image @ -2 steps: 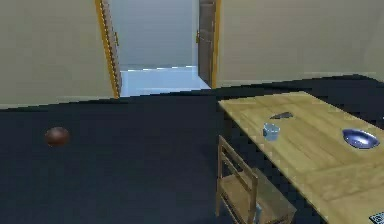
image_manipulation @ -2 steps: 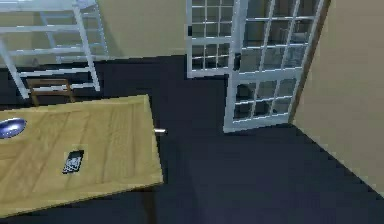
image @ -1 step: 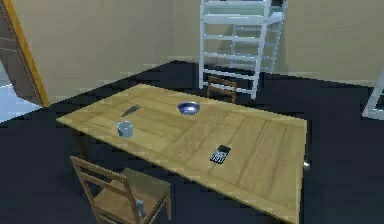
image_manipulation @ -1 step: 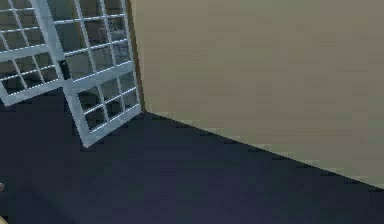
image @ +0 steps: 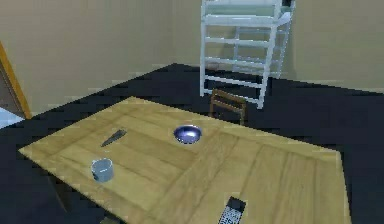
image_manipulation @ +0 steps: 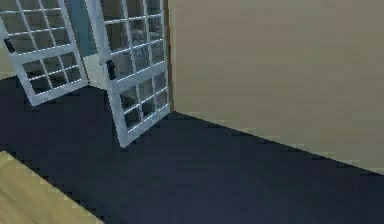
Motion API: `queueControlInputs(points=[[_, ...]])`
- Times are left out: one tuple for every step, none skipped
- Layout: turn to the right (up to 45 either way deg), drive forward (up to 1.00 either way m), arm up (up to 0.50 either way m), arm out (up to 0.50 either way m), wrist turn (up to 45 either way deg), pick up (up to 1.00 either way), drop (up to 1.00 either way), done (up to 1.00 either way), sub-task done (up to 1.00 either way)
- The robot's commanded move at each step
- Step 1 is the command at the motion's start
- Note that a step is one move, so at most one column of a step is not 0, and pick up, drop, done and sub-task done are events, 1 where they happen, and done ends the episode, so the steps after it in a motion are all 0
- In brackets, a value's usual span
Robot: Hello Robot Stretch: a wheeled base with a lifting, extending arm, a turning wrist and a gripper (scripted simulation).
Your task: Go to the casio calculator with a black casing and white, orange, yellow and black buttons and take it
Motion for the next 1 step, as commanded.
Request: queueControlInputs(points=[[-45.0, 0.00, 0.00, 0.00, 0.0, 0.00, 0.00, 0.00, 0.00]])
